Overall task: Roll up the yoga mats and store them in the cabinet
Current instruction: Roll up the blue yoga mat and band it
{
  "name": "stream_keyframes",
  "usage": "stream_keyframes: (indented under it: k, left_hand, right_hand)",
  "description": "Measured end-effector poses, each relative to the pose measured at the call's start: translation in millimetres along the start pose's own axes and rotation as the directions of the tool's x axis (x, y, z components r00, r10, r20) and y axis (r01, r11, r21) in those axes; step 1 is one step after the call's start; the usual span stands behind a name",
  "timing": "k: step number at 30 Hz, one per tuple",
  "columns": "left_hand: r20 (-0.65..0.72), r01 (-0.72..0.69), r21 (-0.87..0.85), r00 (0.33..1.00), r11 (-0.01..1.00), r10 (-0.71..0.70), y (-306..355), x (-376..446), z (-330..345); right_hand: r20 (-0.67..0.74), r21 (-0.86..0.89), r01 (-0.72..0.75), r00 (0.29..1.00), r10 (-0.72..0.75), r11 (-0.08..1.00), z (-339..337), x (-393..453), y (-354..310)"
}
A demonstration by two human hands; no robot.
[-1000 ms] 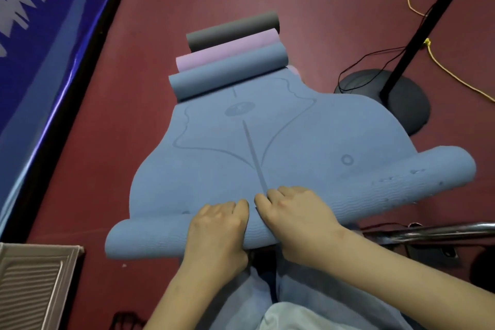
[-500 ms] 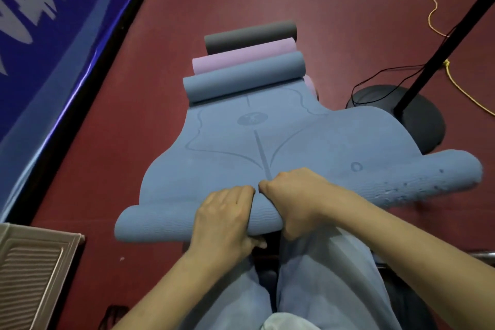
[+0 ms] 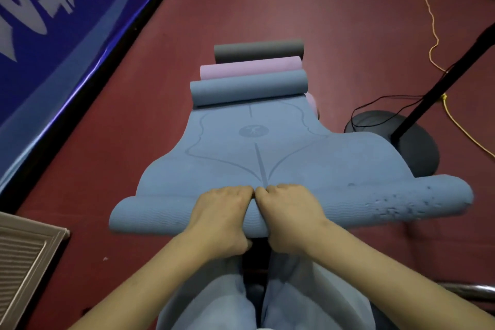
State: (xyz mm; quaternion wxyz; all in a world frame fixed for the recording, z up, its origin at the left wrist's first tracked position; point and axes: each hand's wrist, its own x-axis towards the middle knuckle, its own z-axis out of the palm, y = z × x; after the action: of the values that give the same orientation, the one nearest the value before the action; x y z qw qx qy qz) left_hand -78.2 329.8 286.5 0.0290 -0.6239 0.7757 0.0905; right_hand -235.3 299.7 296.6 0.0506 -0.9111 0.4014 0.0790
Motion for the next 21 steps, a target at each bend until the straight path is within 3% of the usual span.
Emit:
stream_keyframes:
  k: [3, 6, 11, 13, 18, 21]
  left_hand:
    - [-0.088, 0.022, -0.006, 0.996, 1.000, -0.022, 0, -4, 1]
    - [-0.045, 0.021, 0.071, 0.999, 0.997, -0.018, -3, 2, -1]
    - [0.092, -0.034, 0.151, 0.996, 0.988, 0.020, -3, 18, -13]
    - [0.119, -0.036, 0.127, 0.993, 0.991, 0.021, 3, 18, -10]
    - [0.032, 0.085, 0.000, 0.996, 0.996, -0.084, 0, 14, -6]
    - [-0.105, 0.052, 0.014, 0.993, 0.999, -0.051, -4, 12, -2]
  right_hand:
    - [0.143, 0.062, 0.011, 0.990, -0.019, 0.998, -17, 12, 9]
    - [0.220, 0.079, -0.009, 0.976, -0.009, 0.997, -28, 20, 11]
    - [-0.034, -0.012, -0.108, 0.994, 0.107, 0.994, 3, 3, -6]
    - [-0.044, -0.077, -0.106, 0.994, 0.103, 0.991, 10, -3, -9]
    - [0.136, 0.004, 0.007, 0.991, -0.008, 1.000, -20, 22, 10]
    - [0.254, 0.102, -0.008, 0.967, -0.018, 0.995, -36, 34, 15]
